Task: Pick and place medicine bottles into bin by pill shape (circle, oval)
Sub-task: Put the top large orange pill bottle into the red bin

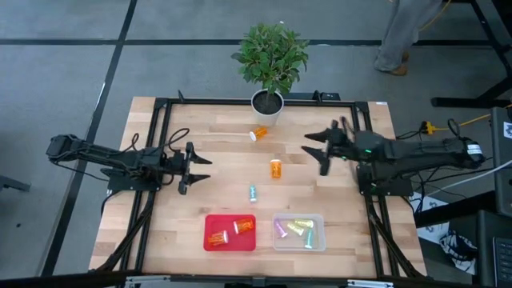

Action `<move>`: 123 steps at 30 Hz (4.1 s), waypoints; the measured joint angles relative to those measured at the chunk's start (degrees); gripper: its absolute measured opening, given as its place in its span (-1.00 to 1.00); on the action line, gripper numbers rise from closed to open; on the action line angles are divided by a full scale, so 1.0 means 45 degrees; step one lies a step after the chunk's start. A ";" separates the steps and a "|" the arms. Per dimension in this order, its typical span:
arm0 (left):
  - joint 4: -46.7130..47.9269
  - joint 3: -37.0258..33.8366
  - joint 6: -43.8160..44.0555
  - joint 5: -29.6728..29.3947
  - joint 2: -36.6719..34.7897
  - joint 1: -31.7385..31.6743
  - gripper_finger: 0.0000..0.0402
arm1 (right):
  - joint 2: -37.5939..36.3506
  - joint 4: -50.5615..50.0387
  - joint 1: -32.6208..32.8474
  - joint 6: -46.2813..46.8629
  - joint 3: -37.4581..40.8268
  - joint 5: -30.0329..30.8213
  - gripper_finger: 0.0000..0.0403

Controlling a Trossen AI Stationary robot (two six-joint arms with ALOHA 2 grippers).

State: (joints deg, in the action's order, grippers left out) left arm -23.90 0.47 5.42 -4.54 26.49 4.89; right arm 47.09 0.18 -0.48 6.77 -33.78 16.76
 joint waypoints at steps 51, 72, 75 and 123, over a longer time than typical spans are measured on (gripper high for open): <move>0.0548 0.0000 0.0094 -0.0010 0.0000 0.0000 0.13 | 1.7000 -0.7739 -0.3838 -1.1307 -1.3430 -0.1305 0.07; 0.0543 0.0000 0.0089 -0.0010 0.0002 0.0005 0.13 | 1.7131 -0.8139 -0.3019 -1.2671 -1.3333 -0.0226 0.07; 0.0543 0.0000 0.0089 -0.0010 0.0002 0.0005 0.13 | 1.7131 -0.8100 -0.3102 -1.2928 -1.3338 0.0272 0.07; 0.0543 0.0000 0.0011 -0.0010 0.0002 0.0005 0.13 | 1.8253 -0.7780 -0.2719 -1.1598 -1.3598 0.1496 0.07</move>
State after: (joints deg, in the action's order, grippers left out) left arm -21.45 0.47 5.48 -4.58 26.50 4.91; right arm 129.23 -34.83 -12.71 -45.42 -94.97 23.50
